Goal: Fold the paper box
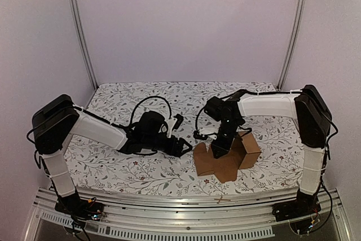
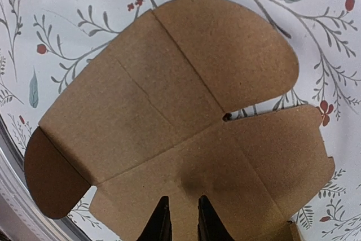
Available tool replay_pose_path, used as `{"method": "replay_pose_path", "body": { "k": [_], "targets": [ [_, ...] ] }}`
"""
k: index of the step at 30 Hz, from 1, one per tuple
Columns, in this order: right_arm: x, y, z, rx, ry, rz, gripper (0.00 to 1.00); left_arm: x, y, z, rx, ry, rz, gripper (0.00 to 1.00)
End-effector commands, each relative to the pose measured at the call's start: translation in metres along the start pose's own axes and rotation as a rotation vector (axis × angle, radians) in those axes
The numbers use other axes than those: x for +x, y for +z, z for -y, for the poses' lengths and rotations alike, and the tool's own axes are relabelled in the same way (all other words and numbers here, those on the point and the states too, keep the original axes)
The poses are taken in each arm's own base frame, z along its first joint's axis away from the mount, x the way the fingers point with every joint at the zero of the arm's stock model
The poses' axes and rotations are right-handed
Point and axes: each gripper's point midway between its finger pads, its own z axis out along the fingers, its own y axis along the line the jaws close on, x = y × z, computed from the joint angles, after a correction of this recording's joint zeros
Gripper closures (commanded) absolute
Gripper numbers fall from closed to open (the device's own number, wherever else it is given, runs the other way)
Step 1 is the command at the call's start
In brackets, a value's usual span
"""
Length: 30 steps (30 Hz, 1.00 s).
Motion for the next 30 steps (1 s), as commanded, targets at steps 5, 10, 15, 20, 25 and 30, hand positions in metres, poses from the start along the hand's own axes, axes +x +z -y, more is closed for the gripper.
{"method": "replay_pose_path", "body": {
  "k": [5, 10, 15, 20, 25, 30],
  "targets": [
    [0.002, 0.020, 0.012, 0.042, 0.033, -0.050, 0.85, -0.007, 0.018, 0.017, 0.047, 0.192, 0.088, 0.32],
    [0.000, 0.013, 0.013, 0.054, 0.028, -0.036, 0.86, -0.005, 0.033, 0.022, 0.082, 0.226, 0.100, 0.38],
    [-0.006, -0.007, 0.010, 0.069, 0.011, 0.012, 0.85, -0.007, 0.043, 0.023, 0.072, 0.244, 0.096, 0.44],
    [-0.010, -0.039, 0.004, 0.081, -0.027, 0.068, 0.79, -0.008, 0.052, 0.020, 0.056, 0.244, 0.095, 0.45],
    [-0.009, -0.068, -0.001, 0.105, -0.048, 0.116, 0.74, -0.004, 0.067, 0.018, 0.061, 0.238, 0.054, 0.50],
    [0.000, -0.087, 0.001, 0.120, -0.030, 0.139, 0.72, 0.002, 0.074, 0.014, 0.054, 0.217, 0.028, 0.50]
  ]
}}
